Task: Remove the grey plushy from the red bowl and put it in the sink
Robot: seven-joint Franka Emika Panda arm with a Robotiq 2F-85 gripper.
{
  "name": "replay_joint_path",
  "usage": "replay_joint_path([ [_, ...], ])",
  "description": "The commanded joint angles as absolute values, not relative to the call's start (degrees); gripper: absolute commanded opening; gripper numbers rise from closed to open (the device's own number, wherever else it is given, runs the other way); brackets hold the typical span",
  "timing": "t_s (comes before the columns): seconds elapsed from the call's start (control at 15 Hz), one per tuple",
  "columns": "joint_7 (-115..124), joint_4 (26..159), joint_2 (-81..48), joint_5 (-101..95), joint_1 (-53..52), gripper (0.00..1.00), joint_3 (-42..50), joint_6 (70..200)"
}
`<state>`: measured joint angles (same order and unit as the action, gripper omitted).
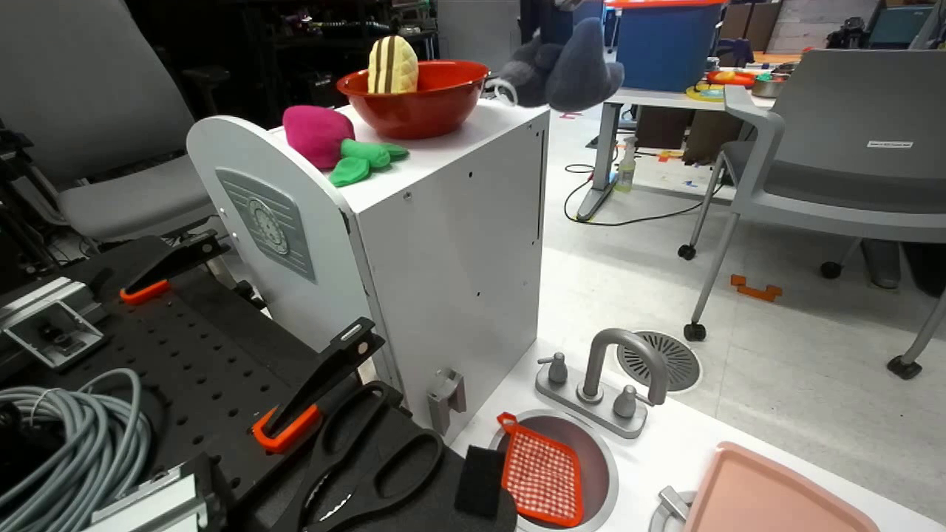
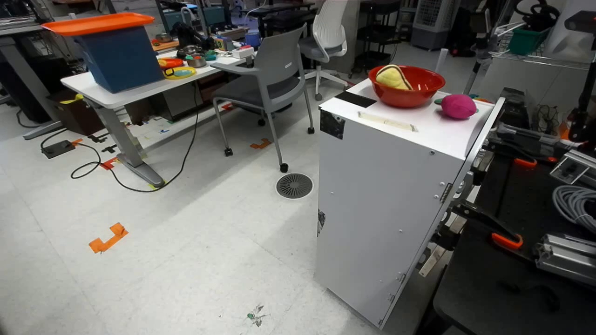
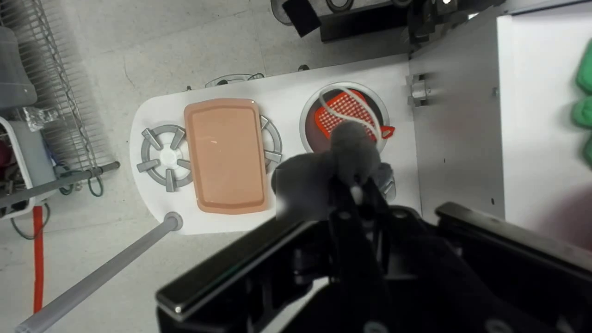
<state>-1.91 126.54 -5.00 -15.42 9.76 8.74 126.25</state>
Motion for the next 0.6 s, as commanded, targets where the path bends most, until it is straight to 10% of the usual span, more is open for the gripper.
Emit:
replay_joint_path([
  [0.0, -2.41, 126.3, -4.99, -15.07, 9.43, 0.02, 8.9, 126.56],
  [0.4, 0.2, 126.04, -5.07, -14.59, 9.54, 0.02, 9.1, 126.6],
  [0.53, -0.37, 126.0, -5.12, -13.91, 9.58, 0.36, 9.04, 126.53],
])
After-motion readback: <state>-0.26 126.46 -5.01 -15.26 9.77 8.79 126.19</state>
